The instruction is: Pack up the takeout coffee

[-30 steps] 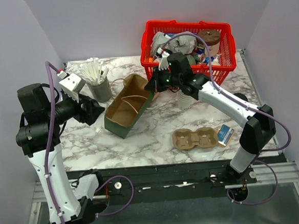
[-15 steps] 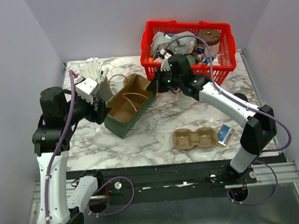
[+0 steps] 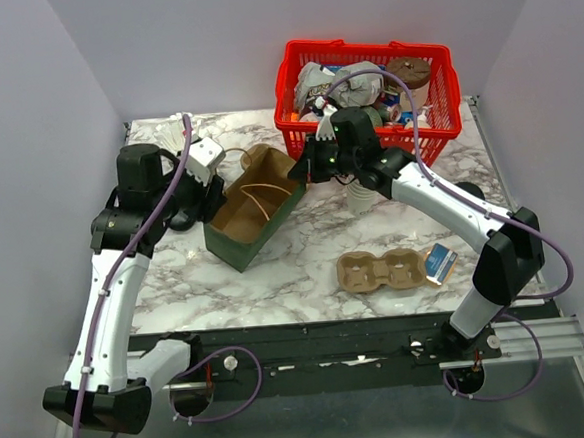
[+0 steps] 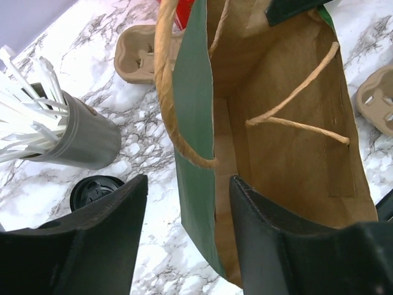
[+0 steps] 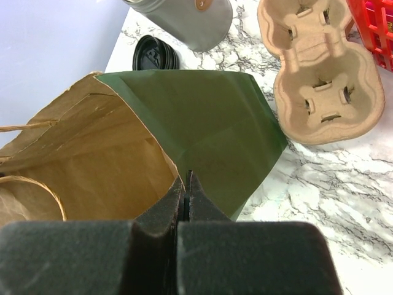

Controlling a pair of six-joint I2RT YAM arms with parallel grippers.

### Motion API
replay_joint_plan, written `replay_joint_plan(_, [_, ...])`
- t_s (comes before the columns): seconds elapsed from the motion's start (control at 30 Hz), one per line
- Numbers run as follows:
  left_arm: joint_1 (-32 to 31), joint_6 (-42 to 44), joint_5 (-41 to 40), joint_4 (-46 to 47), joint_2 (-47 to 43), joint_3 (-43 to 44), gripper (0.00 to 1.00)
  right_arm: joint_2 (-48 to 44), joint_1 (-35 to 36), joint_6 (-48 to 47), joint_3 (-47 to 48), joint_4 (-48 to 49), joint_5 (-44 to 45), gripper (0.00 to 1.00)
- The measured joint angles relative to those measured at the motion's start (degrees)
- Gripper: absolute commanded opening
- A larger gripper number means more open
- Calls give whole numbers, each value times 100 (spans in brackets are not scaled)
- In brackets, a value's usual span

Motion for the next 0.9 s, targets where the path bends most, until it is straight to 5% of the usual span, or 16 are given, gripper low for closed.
replay_joint_plan(0.13, [-68, 109, 0, -11, 146, 0, 47, -7, 0, -20, -7, 2, -2, 3])
replay_joint_plan(0.47, [-197, 363, 264, -142, 619, 48, 0, -149, 0, -553, -39, 94, -153, 55])
replay_joint_plan(0.53, [-197, 415, 306, -190, 715, 111, 0, -273, -4, -772, -39, 118, -315, 63])
replay_joint_plan(0.7, [-197, 721, 330, -468, 922, 525, 0, -581, -39, -1759, 9, 184, -966, 63])
replay_joint_plan(0.9, [-201, 1163, 455, -857, 999, 1071, 0, -758, -50, -3346, 313, 256, -1930, 51])
